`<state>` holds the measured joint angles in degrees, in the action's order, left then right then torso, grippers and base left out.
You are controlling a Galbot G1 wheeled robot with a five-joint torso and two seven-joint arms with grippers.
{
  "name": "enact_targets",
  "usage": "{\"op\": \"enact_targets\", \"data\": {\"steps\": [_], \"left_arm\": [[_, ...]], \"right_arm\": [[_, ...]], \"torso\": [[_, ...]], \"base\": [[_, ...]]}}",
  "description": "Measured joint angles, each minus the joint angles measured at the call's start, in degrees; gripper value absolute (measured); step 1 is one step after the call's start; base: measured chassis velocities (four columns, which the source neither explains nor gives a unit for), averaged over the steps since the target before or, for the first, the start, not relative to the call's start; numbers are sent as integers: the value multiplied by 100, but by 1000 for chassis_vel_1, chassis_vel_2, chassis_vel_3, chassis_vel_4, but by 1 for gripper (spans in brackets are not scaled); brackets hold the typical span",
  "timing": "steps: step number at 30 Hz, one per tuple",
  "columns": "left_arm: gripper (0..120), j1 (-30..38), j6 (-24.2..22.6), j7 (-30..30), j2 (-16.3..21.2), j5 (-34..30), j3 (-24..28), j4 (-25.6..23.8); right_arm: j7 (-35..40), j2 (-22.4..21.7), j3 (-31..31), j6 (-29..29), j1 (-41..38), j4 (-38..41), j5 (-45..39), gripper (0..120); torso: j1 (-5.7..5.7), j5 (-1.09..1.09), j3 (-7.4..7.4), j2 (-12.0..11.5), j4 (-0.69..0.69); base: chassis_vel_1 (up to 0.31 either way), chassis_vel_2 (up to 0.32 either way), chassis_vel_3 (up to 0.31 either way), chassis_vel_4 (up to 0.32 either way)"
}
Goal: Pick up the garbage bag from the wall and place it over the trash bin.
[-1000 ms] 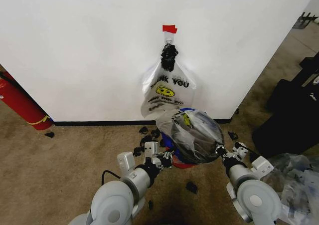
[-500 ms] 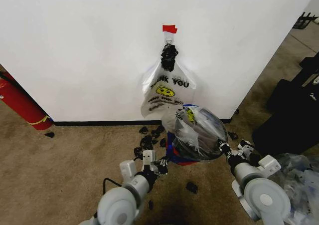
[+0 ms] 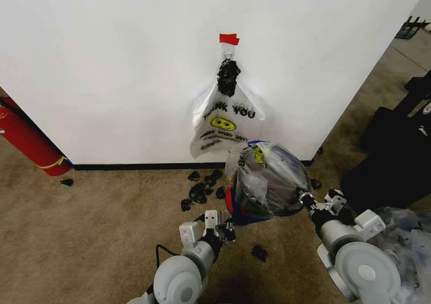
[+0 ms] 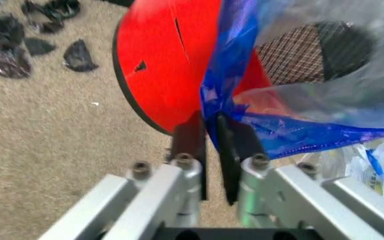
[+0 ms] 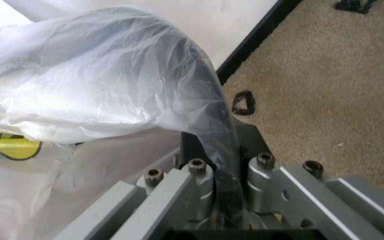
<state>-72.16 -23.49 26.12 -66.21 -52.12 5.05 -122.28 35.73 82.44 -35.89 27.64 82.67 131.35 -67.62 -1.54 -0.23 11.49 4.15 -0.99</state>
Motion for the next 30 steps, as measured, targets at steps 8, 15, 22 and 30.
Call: {"op": "enact_targets", "data": {"steps": [8,15,22,30], "left_arm": [[39,-458,117,-390,557,354,-381,-696],[65,-752,132,-517,924,460,-658,-1240],[90,-401,345,-442,1341,66,-973,-1545],[100,979,304,-436,1734,-868,-747,-1521]], "right_arm": [[-90,-59,37,-3,-88,-216,123,0],[-328,-176,101,-16,-77,-374,388,0],[-1080,-719,234,-182,108,-605,1342,0],[-2937,-1557,353,-1310,243,-1069,2979,0]], "torso": [[0,0,0,0,0],[0,0,0,0,1],[0,0,0,0,1],[0,1,0,0,-1]], "base": [[0,0,0,0],[0,0,0,0],[0,0,0,0],[0,0,0,0]]}}
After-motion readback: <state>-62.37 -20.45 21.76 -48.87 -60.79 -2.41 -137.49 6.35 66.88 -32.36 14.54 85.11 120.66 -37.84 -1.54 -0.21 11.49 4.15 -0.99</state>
